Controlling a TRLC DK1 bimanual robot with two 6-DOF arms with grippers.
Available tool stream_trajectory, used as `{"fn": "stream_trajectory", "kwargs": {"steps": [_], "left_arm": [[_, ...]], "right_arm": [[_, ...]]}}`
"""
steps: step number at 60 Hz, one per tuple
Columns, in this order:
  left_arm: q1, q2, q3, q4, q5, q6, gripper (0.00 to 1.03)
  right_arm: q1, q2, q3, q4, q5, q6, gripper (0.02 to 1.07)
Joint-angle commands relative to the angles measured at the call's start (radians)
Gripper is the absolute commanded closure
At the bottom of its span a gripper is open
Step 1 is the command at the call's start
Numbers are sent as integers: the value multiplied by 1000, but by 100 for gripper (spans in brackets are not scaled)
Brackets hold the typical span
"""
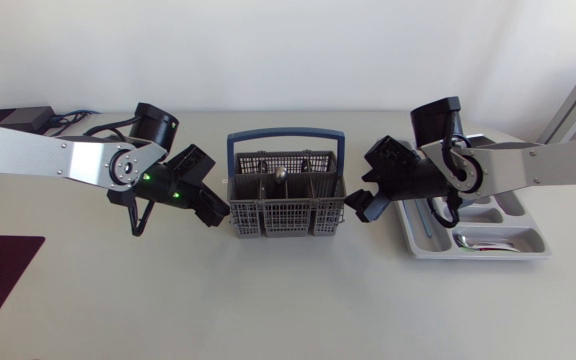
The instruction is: Sort the cutlery from the basket into the organizer compartments.
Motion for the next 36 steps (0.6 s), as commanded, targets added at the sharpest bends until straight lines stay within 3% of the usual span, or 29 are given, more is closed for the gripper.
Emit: {"fn": "stream_trajectory", "kwargs": {"steps": [1, 10, 18, 36], "left_arm": [[16, -54, -13, -12, 23, -2, 37], [35, -112, -31, -18, 23, 1, 36], [33, -132, -46, -16, 23, 1, 36], [27, -120, -65, -8, 37, 1, 36]], "right_arm": [[-20, -57, -27, -4, -8, -3, 17], [-50, -220, -59, -104, -23, 3, 17], [-44, -341, -50, -204, -101, 77, 17], [160, -358, -12, -177, -103, 267, 17]]}}
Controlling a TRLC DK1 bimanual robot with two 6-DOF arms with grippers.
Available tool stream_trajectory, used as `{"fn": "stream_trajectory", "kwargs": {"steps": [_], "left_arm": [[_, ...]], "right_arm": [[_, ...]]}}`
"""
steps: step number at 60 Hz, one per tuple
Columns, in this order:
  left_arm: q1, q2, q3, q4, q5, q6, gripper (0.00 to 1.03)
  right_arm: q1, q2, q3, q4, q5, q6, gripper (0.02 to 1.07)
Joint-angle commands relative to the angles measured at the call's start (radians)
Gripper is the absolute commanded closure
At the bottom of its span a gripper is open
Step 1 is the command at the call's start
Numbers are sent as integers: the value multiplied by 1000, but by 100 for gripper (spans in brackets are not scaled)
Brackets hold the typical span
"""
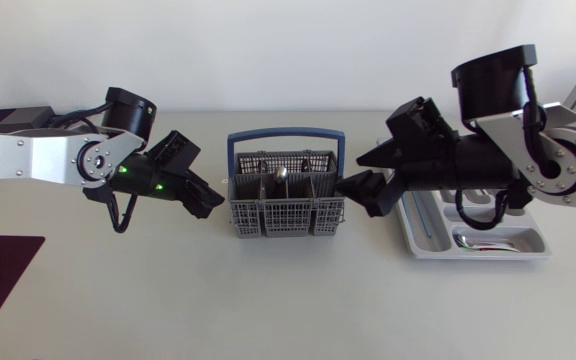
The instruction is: Sort the cutlery from the basket into the organizer compartments.
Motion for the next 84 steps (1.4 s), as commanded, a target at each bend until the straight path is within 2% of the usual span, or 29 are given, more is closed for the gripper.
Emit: {"fn": "stream_trajectory", "kwargs": {"steps": [1, 17, 38, 45, 52, 57, 84], "left_arm": [[-1, 4, -30, 1, 24, 4, 36], [15, -35, -99, 61, 87, 7, 36], [21, -85, -193, 197, 145, 2, 36], [16, -89, -221, 245, 146, 2, 36], [18, -94, -265, 332, 146, 1, 36], [21, -92, -280, 358, 146, 1, 36], [24, -71, -285, 423, 154, -1, 36]], "right_arm": [[72, 29, 26, 31, 19, 102, 17], [213, 178, 79, 130, 120, 197, 17], [228, 321, 107, 270, 145, 277, 18], [228, 342, 87, 342, 151, 266, 18], [236, 376, 47, 445, 212, 243, 18], [242, 404, 32, 512, 254, 226, 18], [268, 482, 21, 612, 389, 163, 18]]}}
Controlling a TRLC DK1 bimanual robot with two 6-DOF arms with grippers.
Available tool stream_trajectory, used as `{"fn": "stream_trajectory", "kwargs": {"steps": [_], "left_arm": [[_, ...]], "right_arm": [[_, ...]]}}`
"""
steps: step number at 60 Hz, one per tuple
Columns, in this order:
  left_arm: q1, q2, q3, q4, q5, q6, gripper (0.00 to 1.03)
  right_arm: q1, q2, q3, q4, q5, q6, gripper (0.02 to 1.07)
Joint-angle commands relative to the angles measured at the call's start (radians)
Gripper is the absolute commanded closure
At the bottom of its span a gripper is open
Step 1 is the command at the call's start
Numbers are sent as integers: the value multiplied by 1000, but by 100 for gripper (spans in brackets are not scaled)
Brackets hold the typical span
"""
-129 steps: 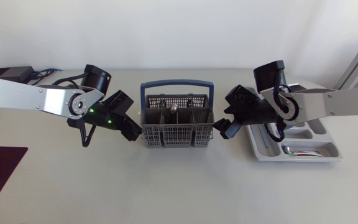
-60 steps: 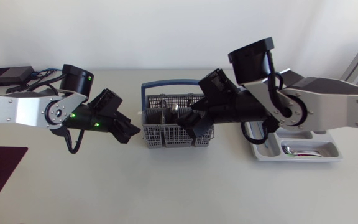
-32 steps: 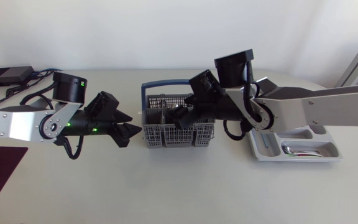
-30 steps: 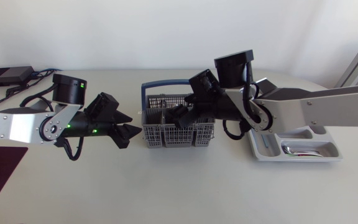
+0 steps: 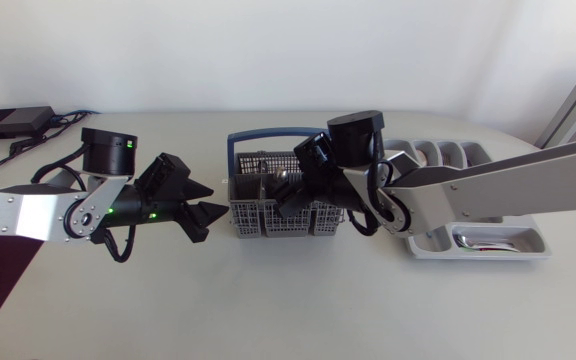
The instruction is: Sort the cutlery from the basket into the organizer compartments.
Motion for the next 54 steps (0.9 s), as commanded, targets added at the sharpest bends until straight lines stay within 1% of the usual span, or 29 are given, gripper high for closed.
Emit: {"fn": "stream_trajectory", "kwargs": {"steps": [1, 14, 38, 45, 47, 54], "left_arm": [[10, 4, -10, 12, 16, -1, 36], [23, 7, -10, 20, 27, -2, 36], [38, 11, -13, 22, 37, 1, 36], [38, 16, -13, 23, 37, 1, 36], [38, 16, -15, 23, 37, 1, 36], [40, 22, -16, 28, 37, 1, 36]], "right_arm": [[6, 33, -13, 23, 23, -18, 18], [5, 76, 18, 40, 36, -17, 18], [-2, 157, 95, 67, 29, 11, 18], [-8, 176, 118, 67, 15, 18, 24], [-11, 180, 124, 66, -2, 20, 26], [-12, 185, 122, 61, -29, 23, 38]]}}
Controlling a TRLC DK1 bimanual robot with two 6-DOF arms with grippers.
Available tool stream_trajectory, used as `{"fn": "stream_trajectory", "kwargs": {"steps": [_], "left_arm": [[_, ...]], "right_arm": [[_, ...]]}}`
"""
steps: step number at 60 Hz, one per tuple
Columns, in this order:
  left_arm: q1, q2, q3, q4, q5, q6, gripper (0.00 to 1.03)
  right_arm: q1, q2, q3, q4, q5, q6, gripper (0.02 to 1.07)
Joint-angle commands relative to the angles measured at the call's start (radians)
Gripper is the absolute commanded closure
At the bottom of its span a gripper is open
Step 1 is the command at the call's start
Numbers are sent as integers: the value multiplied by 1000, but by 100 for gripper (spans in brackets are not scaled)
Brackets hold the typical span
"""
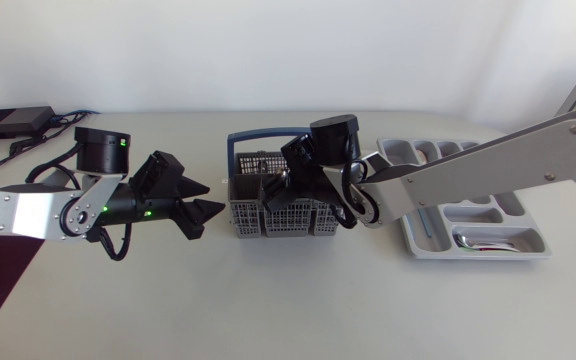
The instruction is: Sort the cutlery from the basket into the organizer compartments.
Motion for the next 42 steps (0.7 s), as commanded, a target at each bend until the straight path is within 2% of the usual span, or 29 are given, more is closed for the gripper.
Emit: {"fn": "stream_trajectory", "kwargs": {"steps": [1, 9, 16, 19, 42], "left_arm": [[8, 21, -16, 19, 12, 1, 36], [13, 27, -18, 22, 12, 1, 36], [13, 27, -18, 23, 12, 1, 36], [13, 27, -18, 23, 12, -1, 36], [13, 27, -21, 25, 12, -1, 36]], "right_arm": [[-6, 27, 10, -1, -17, 24, 40], [-6, 7, -7, -12, -45, 20, 54], [5, -24, -30, -13, -61, 1, 57], [11, -34, -40, -13, -63, -2, 62], [14, -59, -51, -79, -100, -42, 71]]}}
